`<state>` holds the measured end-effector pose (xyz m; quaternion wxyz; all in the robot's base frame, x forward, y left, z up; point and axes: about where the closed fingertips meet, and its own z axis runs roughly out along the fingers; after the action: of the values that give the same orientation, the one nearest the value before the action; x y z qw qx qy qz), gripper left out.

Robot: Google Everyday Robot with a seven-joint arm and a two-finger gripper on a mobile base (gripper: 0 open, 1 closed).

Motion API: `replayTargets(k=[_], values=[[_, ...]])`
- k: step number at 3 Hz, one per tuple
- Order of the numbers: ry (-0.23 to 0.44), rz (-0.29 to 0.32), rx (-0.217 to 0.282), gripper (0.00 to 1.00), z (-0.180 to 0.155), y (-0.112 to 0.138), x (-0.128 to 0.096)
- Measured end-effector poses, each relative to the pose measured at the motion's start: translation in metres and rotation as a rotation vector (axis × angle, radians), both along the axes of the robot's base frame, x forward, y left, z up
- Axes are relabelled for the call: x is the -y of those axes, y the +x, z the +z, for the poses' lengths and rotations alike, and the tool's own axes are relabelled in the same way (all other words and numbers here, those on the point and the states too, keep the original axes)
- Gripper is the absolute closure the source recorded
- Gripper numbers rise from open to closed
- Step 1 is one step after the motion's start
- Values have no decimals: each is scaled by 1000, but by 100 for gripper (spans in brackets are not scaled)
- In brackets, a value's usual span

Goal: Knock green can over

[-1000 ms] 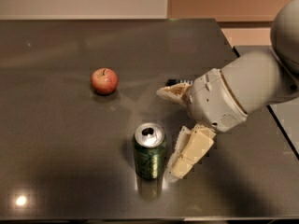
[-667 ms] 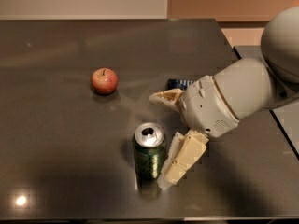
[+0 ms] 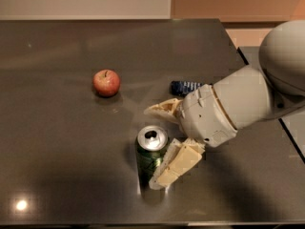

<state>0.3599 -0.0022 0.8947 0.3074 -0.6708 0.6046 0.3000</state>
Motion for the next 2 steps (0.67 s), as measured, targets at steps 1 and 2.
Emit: replayTargets(k=[1, 2], values=[[14, -7, 0, 41, -1, 0, 1], [25, -15, 5, 63, 5, 1, 4]])
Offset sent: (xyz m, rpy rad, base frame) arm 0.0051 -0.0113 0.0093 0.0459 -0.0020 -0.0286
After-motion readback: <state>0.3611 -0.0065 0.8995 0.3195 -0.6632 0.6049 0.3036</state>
